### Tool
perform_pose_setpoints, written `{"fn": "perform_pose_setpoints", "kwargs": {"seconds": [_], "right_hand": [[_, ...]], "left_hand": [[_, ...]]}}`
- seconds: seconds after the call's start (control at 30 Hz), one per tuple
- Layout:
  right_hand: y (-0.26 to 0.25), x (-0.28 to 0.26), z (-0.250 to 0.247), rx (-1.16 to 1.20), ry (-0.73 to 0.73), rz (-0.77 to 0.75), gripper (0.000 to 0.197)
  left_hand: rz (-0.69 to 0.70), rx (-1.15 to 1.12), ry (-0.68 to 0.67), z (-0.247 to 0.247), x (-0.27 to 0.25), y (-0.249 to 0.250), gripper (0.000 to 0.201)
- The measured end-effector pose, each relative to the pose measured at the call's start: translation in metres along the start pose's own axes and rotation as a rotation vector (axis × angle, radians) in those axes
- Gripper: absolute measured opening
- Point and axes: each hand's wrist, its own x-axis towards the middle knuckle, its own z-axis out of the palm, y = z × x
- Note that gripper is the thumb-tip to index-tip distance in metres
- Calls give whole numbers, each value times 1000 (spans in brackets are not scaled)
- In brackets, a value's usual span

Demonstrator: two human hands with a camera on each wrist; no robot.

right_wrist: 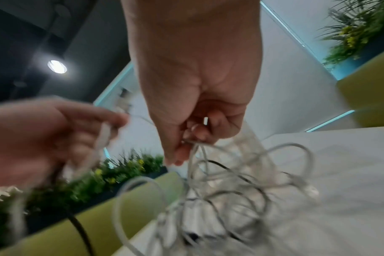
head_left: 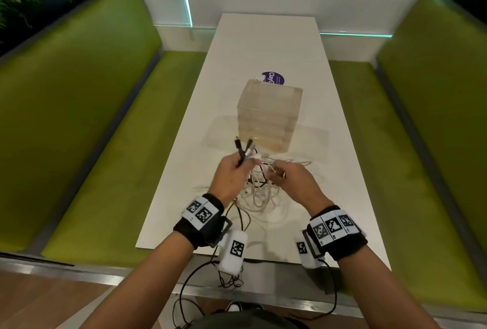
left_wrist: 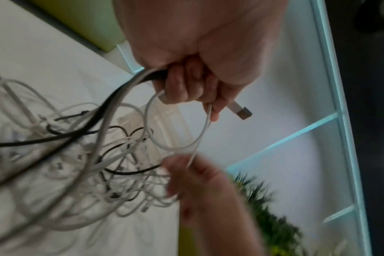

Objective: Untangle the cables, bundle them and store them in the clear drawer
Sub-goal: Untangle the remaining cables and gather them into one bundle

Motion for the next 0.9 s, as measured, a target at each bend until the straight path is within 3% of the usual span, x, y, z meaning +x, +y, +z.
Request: {"fn": "perform_pose_setpoints", "kwargs": {"seconds": [0.1, 0.5, 0.63, 0.77, 0.9], "right_hand": [[20, -3, 7, -3, -59, 59, 10], [46, 9, 4, 189, 66, 114, 22], [28, 7, 0, 244, 52, 10, 22], [5, 1, 0, 177, 23, -93, 18], [-18, -4, -9, 127, -5, -135, 19]], "left_hand": [[-29, -255, 85, -15, 4, 17, 19], [80, -570, 218, -35, -12, 19, 25], [26, -334, 245, -36, -3, 8, 17], [-11, 73, 75, -14, 1, -8, 15], [43, 215, -118, 5, -1, -11, 11]]}}
